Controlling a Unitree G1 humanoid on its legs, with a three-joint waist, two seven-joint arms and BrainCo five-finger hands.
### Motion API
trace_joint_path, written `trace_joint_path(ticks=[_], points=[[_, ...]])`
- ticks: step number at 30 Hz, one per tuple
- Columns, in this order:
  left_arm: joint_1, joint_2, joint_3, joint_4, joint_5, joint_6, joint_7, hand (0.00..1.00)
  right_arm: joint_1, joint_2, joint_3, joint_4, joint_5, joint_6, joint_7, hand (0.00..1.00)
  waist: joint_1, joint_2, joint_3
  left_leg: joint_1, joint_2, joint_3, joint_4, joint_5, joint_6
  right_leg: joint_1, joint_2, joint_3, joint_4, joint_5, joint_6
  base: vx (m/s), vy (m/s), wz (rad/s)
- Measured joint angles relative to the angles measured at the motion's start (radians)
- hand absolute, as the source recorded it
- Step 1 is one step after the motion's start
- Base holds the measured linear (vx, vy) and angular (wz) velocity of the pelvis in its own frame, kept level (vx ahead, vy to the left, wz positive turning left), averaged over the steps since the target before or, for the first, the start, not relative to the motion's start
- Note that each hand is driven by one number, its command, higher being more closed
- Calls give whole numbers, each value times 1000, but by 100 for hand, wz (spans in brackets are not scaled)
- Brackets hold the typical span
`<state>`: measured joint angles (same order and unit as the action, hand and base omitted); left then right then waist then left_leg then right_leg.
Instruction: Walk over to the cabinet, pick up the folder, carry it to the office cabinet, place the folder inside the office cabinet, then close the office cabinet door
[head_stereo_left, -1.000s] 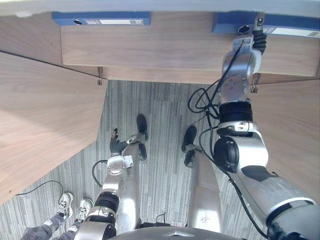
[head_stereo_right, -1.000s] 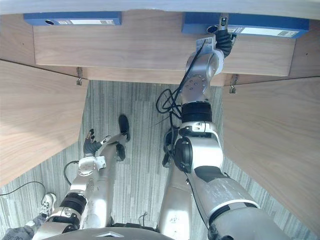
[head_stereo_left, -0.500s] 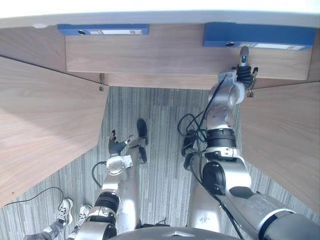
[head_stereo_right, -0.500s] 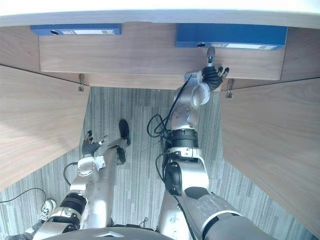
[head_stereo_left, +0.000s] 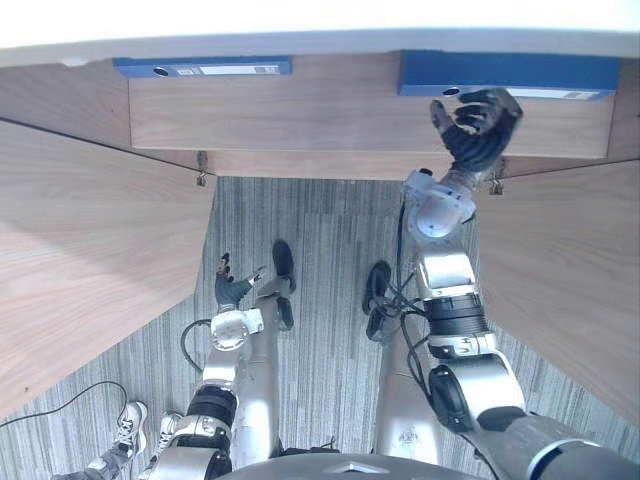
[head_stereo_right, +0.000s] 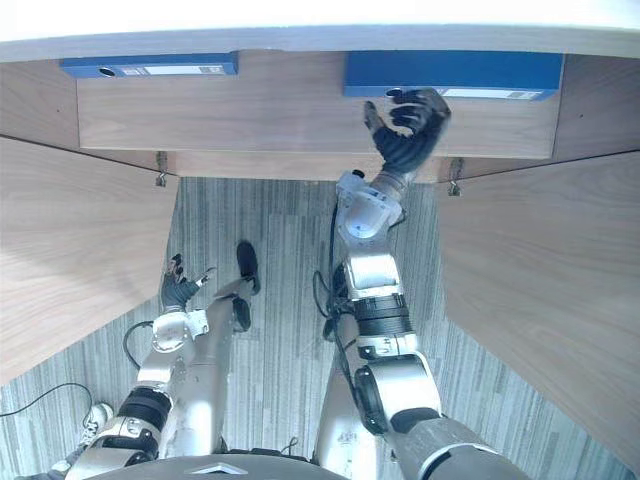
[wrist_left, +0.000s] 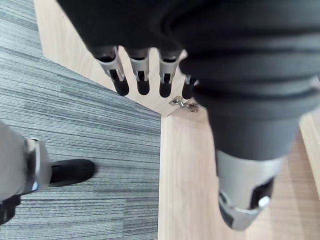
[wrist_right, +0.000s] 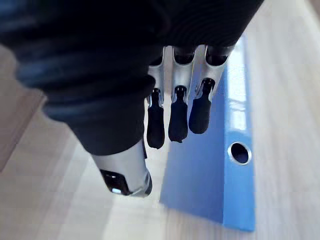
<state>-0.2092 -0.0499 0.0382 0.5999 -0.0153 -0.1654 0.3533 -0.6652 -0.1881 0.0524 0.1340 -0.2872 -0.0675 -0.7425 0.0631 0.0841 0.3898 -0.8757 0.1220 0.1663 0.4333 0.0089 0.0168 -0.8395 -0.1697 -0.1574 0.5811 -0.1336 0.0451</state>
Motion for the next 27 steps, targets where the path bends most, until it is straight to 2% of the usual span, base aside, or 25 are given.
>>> trace_joint_path(ticks=[2, 8, 11, 17, 22, 27], points=[[20, 19, -1, 0, 1, -11, -16, 0, 14, -49, 67, 0, -122, 7, 29, 100, -2, -15, 0, 7, 0, -1, -1, -5, -7, 7, 0, -2, 3, -4, 1, 4, -16, 1], [38, 49, -3, 5, 19, -13, -32, 0, 16, -139, 146, 11, -269, 20, 108, 100, -1, -31, 5, 4, -1, -2, 1, -5, -7, 7, -7, -10, 14, -10, 1, 10, -29, 6], [38, 67, -3, 8, 19, -15, -34, 0, -22, -173, 188, 75, -271, 20, 158, 100, -1, -36, 7, -4, -2, -4, 9, -5, -7, 1, -10, -16, 26, -18, 0, 15, -37, 7], [39, 92, -6, 8, 19, -16, -39, 0, -142, -264, 261, 209, -267, 21, 220, 100, 1, -51, 9, -100, 3, -24, 107, -26, 2, -81, -20, -20, 112, -53, -5, 10, -44, 6], [40, 113, -21, 0, 17, -20, -41, 0, -234, -344, 291, 270, -161, 7, 263, 100, 9, -58, 13, -190, 7, -33, 193, -62, 0, -162, -33, -18, 193, -86, -7, -10, -42, 4], [32, 134, -18, -39, -7, -53, -40, 0, -296, -395, 287, 393, -57, 0, 280, 100, 19, -65, 19, -294, 8, -62, 257, -65, 4, -250, -39, -26, 259, -103, -4, -14, -45, 6]])
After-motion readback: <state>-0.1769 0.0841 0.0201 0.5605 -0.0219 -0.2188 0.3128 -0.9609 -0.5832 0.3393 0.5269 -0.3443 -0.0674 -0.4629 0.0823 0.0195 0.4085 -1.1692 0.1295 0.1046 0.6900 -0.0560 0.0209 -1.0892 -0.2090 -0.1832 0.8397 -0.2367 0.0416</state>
